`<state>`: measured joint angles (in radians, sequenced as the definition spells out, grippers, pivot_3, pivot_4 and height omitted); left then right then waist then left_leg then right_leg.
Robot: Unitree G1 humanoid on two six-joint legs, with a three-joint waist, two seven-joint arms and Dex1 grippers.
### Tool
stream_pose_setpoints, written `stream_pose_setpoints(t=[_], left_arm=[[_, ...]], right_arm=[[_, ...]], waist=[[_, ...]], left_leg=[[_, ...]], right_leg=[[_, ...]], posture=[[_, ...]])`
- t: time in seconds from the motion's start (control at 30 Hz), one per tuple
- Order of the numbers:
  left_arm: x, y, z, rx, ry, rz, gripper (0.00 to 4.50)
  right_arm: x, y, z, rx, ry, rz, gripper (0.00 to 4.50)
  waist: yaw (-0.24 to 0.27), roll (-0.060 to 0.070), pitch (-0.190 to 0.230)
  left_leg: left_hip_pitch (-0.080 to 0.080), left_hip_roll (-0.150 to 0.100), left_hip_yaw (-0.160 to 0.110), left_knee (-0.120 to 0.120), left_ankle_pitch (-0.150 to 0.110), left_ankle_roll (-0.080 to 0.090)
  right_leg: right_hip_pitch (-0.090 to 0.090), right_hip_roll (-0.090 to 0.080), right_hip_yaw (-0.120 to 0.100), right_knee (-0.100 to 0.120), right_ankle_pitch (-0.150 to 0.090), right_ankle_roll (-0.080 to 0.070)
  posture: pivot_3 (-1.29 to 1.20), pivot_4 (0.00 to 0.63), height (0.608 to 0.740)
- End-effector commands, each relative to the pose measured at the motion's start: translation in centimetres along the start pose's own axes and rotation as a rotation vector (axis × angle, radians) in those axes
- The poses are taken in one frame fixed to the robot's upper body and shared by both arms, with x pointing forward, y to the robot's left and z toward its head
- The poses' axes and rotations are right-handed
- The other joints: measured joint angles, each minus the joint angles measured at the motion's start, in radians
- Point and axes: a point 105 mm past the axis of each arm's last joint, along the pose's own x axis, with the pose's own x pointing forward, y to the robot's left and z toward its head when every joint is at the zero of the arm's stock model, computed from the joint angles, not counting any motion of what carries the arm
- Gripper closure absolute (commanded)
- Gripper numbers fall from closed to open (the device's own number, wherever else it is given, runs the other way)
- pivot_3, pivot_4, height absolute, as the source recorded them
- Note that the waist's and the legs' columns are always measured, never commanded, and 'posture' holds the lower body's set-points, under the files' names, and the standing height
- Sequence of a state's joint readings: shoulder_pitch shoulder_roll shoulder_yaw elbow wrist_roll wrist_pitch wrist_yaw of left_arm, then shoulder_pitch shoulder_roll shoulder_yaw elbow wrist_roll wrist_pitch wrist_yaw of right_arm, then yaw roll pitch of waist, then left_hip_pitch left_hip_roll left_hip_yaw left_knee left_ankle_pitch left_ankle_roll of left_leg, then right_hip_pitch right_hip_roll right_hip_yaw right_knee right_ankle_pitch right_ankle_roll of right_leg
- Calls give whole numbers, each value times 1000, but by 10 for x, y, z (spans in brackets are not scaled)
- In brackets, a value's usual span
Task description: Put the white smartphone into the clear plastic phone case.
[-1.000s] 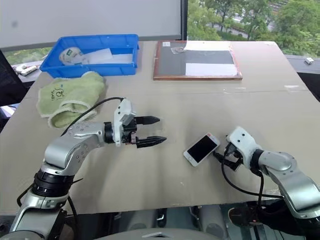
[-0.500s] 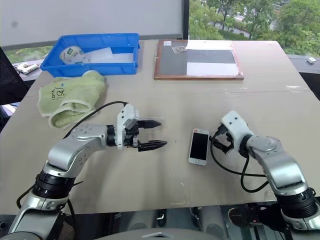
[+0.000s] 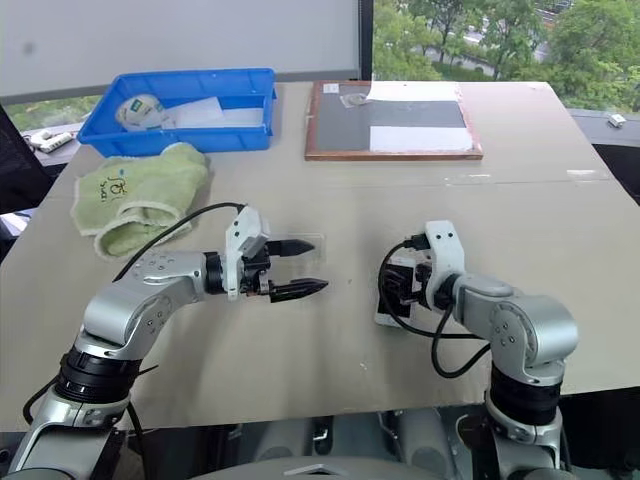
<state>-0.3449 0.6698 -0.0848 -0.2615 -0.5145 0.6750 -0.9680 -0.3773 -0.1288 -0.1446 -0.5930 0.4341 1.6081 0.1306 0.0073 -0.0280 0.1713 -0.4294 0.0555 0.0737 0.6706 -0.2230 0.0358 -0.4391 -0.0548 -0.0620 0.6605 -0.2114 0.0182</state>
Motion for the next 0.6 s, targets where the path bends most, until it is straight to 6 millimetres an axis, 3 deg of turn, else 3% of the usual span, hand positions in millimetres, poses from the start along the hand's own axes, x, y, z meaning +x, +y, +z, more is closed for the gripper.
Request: stream_pose_setpoints(t=[0.03,0.33,0.6], left_arm=[[-5,0,7,11,-17,0,39],[-6,-1,3,-3,-2,9,39],[-6,-3,1,-25,0,1,39]], right_arm=[[5,-10,-9,42,44,-71,0],[28,39,-16,114,104,79,0],[35,25,-20,-171,228,-81,0]], waist=[[-1,-1,-1],[-38,-5,-6],[-52,-5,-6]], left_leg=[[0,0,0,0,0,0],[5,2,-1,-1,0,0],[14,2,-1,-5,0,0]], right_leg=[[0,0,0,0,0,0],[2,1,2,0,0,-2],[7,0,5,-1,1,-3]], posture=[[0,150,740],[0,150,740],[0,150,740]])
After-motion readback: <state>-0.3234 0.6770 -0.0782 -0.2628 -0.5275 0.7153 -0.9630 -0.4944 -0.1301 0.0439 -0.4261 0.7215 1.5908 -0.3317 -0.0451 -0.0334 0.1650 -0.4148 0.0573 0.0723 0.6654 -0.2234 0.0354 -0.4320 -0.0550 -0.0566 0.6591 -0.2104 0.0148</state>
